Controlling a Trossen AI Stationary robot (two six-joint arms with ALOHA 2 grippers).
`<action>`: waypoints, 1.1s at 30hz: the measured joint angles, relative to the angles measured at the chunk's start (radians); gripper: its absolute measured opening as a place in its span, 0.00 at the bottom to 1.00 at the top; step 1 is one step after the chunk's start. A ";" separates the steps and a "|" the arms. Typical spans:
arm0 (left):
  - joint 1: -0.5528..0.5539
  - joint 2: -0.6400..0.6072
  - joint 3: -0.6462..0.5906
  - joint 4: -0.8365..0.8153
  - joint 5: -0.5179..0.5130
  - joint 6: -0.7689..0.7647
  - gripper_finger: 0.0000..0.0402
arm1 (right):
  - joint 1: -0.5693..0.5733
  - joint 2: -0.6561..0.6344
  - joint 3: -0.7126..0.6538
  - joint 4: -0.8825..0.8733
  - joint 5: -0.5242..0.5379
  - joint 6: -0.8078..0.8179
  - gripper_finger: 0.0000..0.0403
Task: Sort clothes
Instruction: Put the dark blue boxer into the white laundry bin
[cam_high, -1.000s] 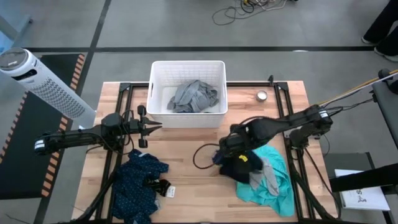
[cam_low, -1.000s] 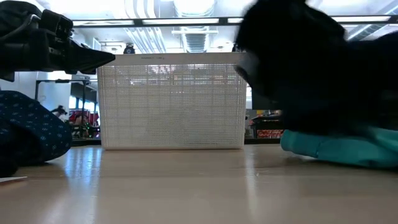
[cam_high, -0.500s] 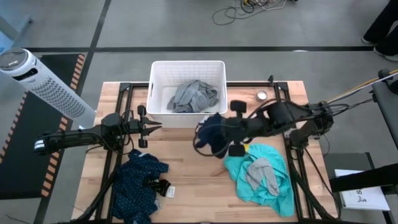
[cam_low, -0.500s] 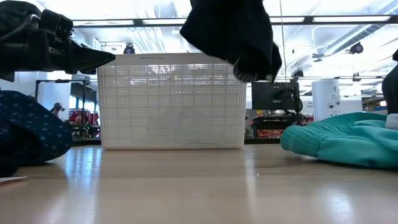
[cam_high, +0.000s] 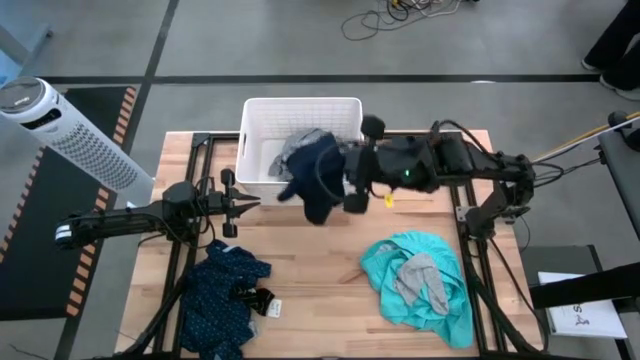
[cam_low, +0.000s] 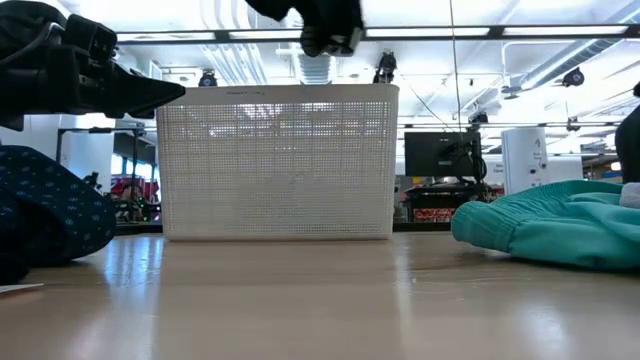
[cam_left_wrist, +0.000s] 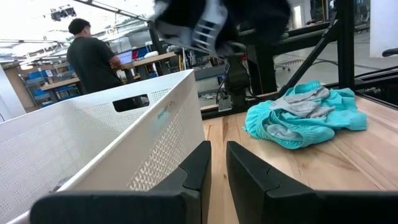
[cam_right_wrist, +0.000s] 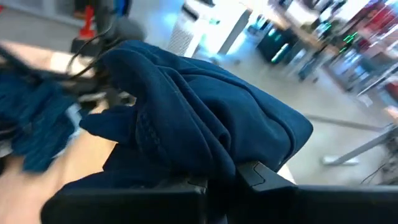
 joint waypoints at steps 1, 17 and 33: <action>0.000 0.000 0.000 0.000 0.000 0.000 0.09 | -0.016 0.000 0.000 0.021 0.000 -0.021 0.01; 0.000 0.000 0.000 0.000 0.000 0.000 0.09 | -0.259 0.076 -0.001 -0.015 -0.176 -0.014 0.01; 0.000 0.000 0.000 -0.001 0.000 0.000 0.09 | -0.375 0.282 -0.002 -0.182 -0.337 0.062 0.03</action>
